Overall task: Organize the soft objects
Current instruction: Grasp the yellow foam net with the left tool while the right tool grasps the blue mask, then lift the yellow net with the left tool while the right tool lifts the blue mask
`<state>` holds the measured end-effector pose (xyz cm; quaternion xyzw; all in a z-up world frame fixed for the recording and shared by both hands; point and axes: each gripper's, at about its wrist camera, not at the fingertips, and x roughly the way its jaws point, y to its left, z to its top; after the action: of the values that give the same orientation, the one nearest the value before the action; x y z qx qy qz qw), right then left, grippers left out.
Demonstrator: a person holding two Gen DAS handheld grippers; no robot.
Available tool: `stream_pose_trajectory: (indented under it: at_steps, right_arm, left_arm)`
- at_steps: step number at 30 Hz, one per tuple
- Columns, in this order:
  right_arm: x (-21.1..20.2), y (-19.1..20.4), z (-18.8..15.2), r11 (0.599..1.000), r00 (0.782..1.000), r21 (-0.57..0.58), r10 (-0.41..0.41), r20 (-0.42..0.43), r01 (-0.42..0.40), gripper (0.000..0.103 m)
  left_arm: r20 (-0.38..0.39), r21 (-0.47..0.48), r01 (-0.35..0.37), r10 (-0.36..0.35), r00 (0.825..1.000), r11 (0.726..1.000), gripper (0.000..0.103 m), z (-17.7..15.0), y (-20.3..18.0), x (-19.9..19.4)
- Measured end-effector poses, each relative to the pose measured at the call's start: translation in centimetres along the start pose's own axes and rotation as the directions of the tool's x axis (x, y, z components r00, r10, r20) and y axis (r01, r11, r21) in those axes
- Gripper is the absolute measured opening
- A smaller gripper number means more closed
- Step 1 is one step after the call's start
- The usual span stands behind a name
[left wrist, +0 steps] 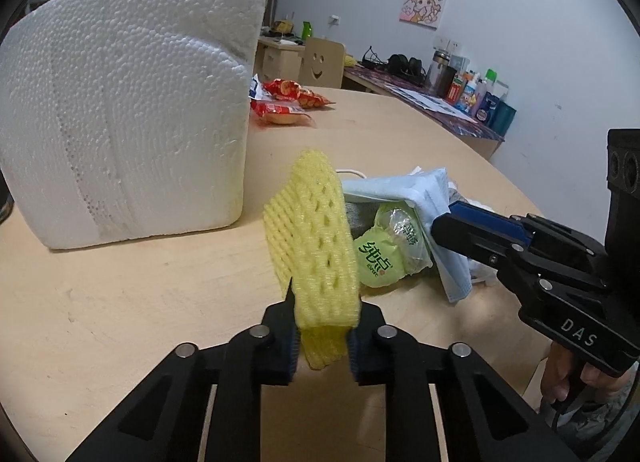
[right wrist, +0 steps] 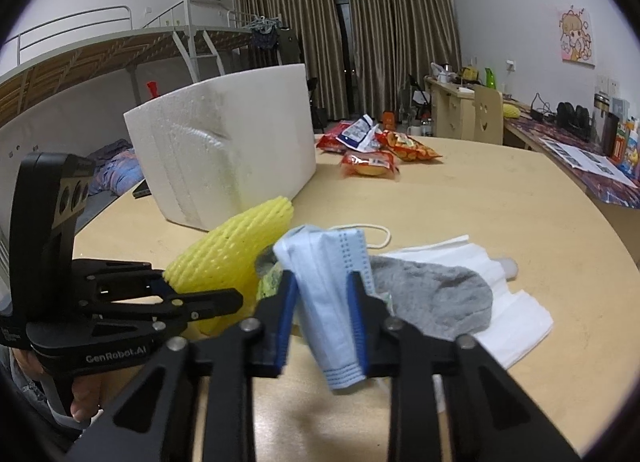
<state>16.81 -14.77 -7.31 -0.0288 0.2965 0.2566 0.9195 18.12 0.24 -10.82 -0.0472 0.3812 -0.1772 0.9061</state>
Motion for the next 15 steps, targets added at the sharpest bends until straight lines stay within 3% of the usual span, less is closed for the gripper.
stream_pose_trajectory:
  at_steps: [7,11,15]
  right_arm:
    - [-0.3,-0.4,0.6,1.000,1.000,0.009,-0.014,0.019,0.013,0.028]
    - [-0.5,-0.7,1.3,0.999,0.999,0.004,-0.038,0.034,0.038,0.059]
    - [-0.1,-1.2,1.6,0.999,0.999,0.024,-0.027,0.036,0.027,0.061]
  left_arm:
    - [0.007,0.002,0.007,-0.007,1.000,1.000,0.019,-0.1,0.2,-0.4]
    - [0.011,0.002,0.011,-0.011,1.000,1.000,0.019,-0.2,0.2,-0.8]
    - [0.012,0.005,0.014,-0.014,1.000,1.000,0.019,-0.3,0.2,-1.0]
